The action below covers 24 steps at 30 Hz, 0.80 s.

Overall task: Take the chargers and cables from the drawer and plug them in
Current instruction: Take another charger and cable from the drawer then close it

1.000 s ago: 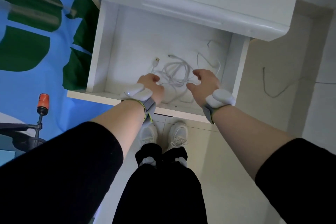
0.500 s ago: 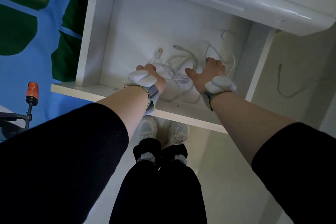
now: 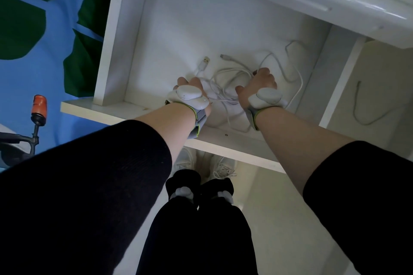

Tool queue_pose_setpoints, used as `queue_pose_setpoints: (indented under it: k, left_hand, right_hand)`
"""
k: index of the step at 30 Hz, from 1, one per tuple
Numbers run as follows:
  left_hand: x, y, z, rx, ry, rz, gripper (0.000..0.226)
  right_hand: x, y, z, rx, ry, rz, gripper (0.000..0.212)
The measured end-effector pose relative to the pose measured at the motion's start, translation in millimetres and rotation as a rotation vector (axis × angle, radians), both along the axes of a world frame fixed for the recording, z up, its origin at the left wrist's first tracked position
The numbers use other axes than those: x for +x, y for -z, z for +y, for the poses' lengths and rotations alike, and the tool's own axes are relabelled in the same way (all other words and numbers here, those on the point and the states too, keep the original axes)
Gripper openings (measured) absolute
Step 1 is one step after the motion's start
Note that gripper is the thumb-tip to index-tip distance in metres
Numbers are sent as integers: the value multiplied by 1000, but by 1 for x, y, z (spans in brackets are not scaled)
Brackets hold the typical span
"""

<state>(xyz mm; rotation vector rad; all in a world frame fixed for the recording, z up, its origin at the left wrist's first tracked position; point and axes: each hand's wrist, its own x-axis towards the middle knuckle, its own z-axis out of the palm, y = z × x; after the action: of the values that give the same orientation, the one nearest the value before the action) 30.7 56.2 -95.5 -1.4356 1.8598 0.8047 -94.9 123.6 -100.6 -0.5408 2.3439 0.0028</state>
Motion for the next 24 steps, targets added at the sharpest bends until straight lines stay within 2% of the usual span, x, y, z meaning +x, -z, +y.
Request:
queue_pose_setpoints:
  k: [5,11,15,19,22,24]
  left_hand:
    - [4,2,-7,43,40,33,40]
    - [0,-5,-10,69,118,2,49]
    - [1,-12,-10,90,80,21,47]
    - [2,-23,-10,65,8,64,41]
    - [4,-24,-7,-14,-59,167,35]
    - [8,-24,-7,-22,-125,251,32]
  right_hand:
    - [-3,7,-7,48,44,-43,37]
    - [-5,3,-3,-34,19,-89,35]
    - [-4,-2,-2,-102,71,-116,31]
    - [-4,-2,-5,-44,41,-171,12]
    - [-4,2,-8,2,46,-183,28]
    - [-3,6,-8,-16,54,-183,29]
